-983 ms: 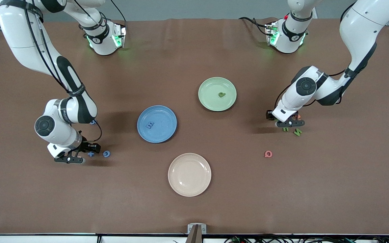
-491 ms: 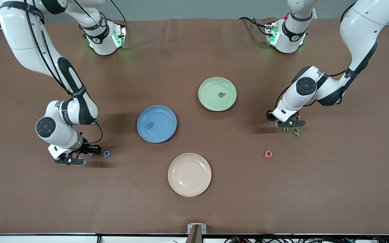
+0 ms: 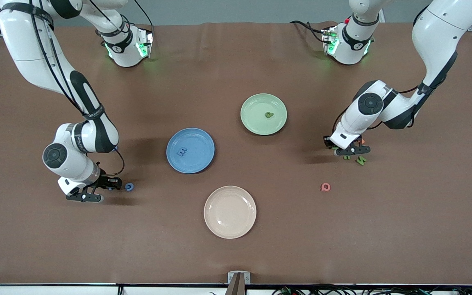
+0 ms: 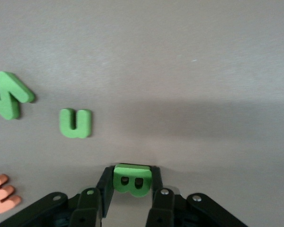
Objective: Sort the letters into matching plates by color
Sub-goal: 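Grasp B with the left gripper while the right gripper grasps the +, then drop + onto the blue plate while the left gripper carries B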
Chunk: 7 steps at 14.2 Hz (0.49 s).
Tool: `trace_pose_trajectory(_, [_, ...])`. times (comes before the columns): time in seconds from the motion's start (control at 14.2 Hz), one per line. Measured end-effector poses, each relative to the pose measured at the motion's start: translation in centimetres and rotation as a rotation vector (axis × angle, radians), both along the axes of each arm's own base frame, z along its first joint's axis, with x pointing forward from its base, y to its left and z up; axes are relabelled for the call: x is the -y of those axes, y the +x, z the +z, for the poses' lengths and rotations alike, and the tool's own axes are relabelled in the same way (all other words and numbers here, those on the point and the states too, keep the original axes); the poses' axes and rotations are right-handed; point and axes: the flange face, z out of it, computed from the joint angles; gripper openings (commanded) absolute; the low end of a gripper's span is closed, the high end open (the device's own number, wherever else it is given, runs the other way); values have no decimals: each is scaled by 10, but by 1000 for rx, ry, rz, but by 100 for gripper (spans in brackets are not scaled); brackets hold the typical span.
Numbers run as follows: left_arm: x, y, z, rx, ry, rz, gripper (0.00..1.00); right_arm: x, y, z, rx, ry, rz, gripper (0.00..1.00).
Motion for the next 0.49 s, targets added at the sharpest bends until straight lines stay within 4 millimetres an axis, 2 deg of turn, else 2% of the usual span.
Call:
trace_pose_trajectory(0.28, [35, -9, 15, 1, 4, 17, 29, 5, 1, 1, 2, -2, -7, 60])
trace_pose_trajectory(0.49, [76, -23, 32, 1, -5, 51, 29, 5, 1, 1, 2, -2, -7, 60])
